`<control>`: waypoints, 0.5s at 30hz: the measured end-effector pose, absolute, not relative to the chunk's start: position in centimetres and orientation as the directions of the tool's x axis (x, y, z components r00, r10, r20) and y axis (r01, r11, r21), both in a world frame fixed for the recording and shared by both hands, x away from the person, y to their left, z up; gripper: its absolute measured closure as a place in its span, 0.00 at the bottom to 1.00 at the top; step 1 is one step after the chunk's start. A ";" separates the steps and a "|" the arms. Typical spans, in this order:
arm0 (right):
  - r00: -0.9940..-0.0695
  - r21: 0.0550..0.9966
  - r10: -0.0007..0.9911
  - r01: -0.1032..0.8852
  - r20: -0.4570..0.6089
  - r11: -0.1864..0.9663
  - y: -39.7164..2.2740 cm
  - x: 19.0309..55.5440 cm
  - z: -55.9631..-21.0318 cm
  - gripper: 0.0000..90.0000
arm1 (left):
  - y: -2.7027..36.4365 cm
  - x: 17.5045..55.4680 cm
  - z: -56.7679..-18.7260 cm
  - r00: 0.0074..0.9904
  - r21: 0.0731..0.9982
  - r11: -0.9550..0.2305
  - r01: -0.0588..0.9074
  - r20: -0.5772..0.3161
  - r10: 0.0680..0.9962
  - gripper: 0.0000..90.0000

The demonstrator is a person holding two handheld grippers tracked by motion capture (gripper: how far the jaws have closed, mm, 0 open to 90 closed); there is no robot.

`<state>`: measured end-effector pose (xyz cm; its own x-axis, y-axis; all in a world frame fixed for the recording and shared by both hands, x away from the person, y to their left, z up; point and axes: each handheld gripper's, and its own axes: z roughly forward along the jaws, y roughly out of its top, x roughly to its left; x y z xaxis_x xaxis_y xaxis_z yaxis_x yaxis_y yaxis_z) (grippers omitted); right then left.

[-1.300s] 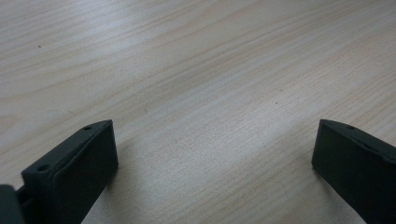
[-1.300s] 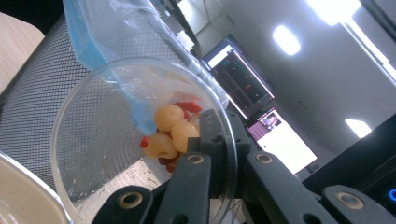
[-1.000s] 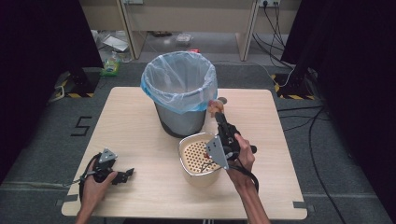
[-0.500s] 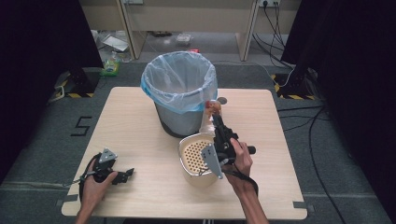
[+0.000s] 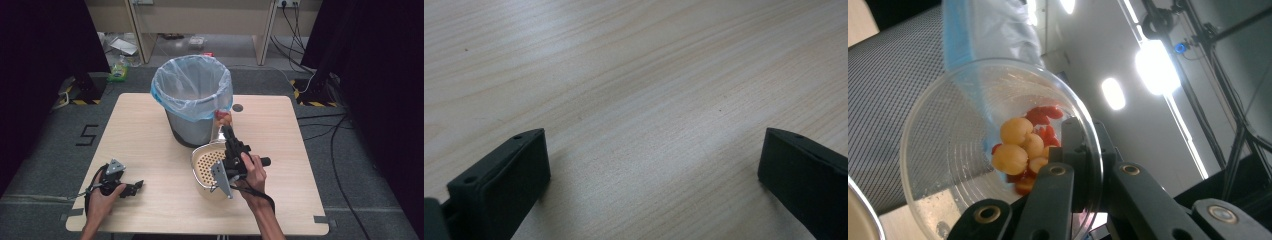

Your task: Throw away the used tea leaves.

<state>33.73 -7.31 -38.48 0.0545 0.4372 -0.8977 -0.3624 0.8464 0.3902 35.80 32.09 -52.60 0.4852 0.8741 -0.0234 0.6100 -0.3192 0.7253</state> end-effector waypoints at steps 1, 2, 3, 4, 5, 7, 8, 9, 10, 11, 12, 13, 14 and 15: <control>0.054 0.396 0.443 -0.362 -0.895 0.844 -7.3 33.8 -38.5 1.00 | 32.1 35.8 -52.6 0.485 0.725 -0.319 0.610 -0.024 0.874 0.00; 0.048 0.390 0.434 -0.355 -0.900 0.849 -7.3 34.0 -38.8 1.00 | 32.1 35.8 -52.6 0.485 0.725 -0.319 0.610 -0.023 0.874 0.00; 0.048 0.390 0.434 -0.355 -0.900 0.849 -7.3 34.0 -38.8 1.00 | 32.1 35.8 -52.6 0.485 0.725 -0.319 0.611 -0.024 0.874 0.00; 0.058 0.388 0.438 -0.370 -0.897 0.844 -7.2 33.7 -38.8 1.00 | 32.1 35.8 -52.6 0.485 0.725 -0.319 0.610 -0.024 0.874 0.00; 0.057 0.380 0.429 -0.372 -0.901 0.847 -6.9 33.8 -38.7 1.00 | 32.1 35.8 -52.6 0.485 0.725 -0.319 0.611 -0.024 0.874 0.00; 0.056 0.376 0.426 -0.378 -0.903 0.846 -6.6 33.8 -38.9 1.00 | 32.1 35.8 -52.6 0.485 0.725 -0.319 0.610 -0.023 0.874 0.00; 0.070 0.353 0.409 -0.389 -0.910 0.851 -6.5 33.6 -38.9 1.00 | 32.1 35.8 -52.6 0.485 0.725 -0.319 0.610 -0.024 0.874 0.00; 0.070 0.353 0.409 -0.389 -0.910 0.851 -6.5 33.6 -38.9 1.00 | 32.1 35.8 -52.6 0.485 0.725 -0.320 0.610 -0.023 0.874 0.00; 0.072 0.360 0.418 -0.391 -0.905 0.847 -6.4 33.6 -39.0 1.00 | 32.1 35.8 -52.6 0.485 0.725 -0.320 0.610 -0.023 0.874 0.00; 0.063 0.372 0.425 -0.380 -0.903 0.847 -6.5 33.7 -39.0 1.00 | 32.1 35.8 -52.6 0.485 0.725 -0.319 0.610 -0.024 0.874 0.00; 0.078 0.358 0.420 -0.399 -0.904 0.844 -6.5 33.4 -38.9 1.00 | 32.1 35.8 -52.6 0.485 0.725 -0.319 0.611 -0.024 0.874 0.00; 0.082 0.354 0.417 -0.400 -0.905 0.846 -6.4 33.5 -38.8 1.00 | 32.1 35.8 -52.6 0.485 0.725 -0.319 0.611 -0.024 0.874 0.00; 0.065 0.370 0.423 -0.377 -0.904 0.849 -6.5 33.7 -38.9 1.00 | 32.1 35.8 -52.6 0.485 0.725 -0.319 0.611 -0.024 0.874 0.00; 0.085 0.353 0.418 -0.399 -0.905 0.846 -6.4 33.5 -38.8 1.00 | 32.1 35.8 -52.6 0.485 0.725 -0.319 0.611 -0.024 0.874 0.00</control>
